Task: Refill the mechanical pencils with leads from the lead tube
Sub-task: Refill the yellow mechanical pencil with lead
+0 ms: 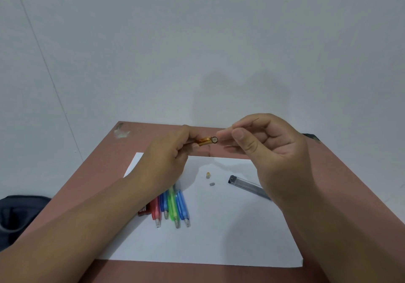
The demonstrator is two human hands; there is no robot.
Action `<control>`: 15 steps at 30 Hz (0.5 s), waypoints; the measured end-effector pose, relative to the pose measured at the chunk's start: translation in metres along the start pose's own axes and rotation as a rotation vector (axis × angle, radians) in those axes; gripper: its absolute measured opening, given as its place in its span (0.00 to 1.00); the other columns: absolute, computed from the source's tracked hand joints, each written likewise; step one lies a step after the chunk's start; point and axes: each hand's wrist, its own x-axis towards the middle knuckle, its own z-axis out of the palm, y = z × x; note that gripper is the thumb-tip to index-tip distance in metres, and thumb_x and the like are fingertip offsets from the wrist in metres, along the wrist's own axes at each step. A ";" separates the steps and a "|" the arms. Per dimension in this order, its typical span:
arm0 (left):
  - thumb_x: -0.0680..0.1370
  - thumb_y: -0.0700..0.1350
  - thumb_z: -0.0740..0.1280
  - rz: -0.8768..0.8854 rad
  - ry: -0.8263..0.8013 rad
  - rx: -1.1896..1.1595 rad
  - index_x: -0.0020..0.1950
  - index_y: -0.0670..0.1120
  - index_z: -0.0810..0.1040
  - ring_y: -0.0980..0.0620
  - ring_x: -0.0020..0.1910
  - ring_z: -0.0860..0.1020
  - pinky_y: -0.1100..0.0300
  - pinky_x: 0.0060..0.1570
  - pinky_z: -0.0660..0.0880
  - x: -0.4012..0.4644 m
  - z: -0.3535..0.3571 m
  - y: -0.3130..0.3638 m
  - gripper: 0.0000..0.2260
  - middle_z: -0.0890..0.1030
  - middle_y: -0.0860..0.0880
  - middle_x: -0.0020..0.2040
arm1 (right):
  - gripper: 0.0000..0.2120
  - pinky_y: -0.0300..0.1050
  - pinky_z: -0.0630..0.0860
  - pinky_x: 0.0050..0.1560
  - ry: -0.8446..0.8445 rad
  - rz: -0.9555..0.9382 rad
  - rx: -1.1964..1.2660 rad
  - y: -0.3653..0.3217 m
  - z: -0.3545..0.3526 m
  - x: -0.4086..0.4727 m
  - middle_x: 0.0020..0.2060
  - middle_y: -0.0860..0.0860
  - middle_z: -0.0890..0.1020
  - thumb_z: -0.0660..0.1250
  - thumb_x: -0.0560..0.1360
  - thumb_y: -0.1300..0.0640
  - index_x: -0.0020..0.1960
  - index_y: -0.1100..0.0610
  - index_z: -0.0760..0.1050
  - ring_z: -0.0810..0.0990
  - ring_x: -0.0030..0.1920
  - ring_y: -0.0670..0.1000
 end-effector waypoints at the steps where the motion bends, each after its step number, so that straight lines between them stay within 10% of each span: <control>1: 0.80 0.37 0.66 0.009 0.002 -0.003 0.56 0.54 0.79 0.56 0.48 0.78 0.63 0.46 0.74 0.000 0.000 0.000 0.12 0.82 0.56 0.46 | 0.04 0.45 0.83 0.46 -0.005 -0.004 0.000 0.000 0.000 0.000 0.42 0.57 0.87 0.68 0.75 0.61 0.49 0.62 0.78 0.87 0.45 0.56; 15: 0.79 0.41 0.65 0.079 0.007 0.038 0.55 0.53 0.79 0.56 0.45 0.78 0.63 0.45 0.74 0.000 0.001 0.000 0.09 0.82 0.56 0.45 | 0.03 0.46 0.84 0.45 -0.016 -0.037 -0.001 0.004 0.000 0.000 0.42 0.59 0.87 0.70 0.74 0.64 0.48 0.62 0.80 0.88 0.44 0.57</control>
